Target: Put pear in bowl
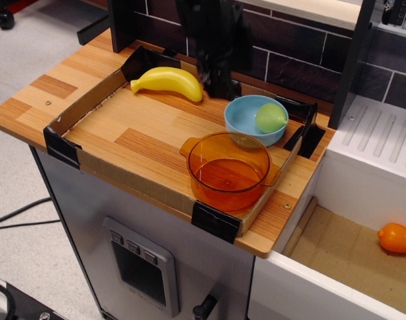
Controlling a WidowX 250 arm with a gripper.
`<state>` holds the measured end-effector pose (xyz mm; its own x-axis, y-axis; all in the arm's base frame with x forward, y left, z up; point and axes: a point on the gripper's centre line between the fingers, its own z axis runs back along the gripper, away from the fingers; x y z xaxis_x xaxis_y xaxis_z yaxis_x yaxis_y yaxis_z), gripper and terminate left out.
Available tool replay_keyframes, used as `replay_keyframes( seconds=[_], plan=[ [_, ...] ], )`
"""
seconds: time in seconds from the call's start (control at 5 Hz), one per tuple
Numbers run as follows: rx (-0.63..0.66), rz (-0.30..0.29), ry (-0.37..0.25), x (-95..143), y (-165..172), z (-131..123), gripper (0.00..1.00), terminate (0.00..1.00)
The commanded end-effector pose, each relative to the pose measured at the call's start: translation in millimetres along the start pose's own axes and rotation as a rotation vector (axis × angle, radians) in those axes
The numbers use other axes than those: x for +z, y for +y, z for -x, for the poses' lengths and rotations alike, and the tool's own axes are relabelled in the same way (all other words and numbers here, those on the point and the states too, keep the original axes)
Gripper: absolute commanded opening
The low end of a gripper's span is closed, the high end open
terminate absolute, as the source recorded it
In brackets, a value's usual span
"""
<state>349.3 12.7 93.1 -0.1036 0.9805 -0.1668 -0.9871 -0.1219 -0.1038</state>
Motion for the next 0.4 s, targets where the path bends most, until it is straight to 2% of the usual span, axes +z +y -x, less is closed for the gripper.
replay_keyframes(
  seconds=[0.0,0.2],
  plan=[
    [-0.004,0.082,-0.012,54.0,-5.2,-6.6,1.00,0.00],
    [-0.004,0.082,-0.012,54.0,-5.2,-6.6,1.00,1.00]
  ],
)
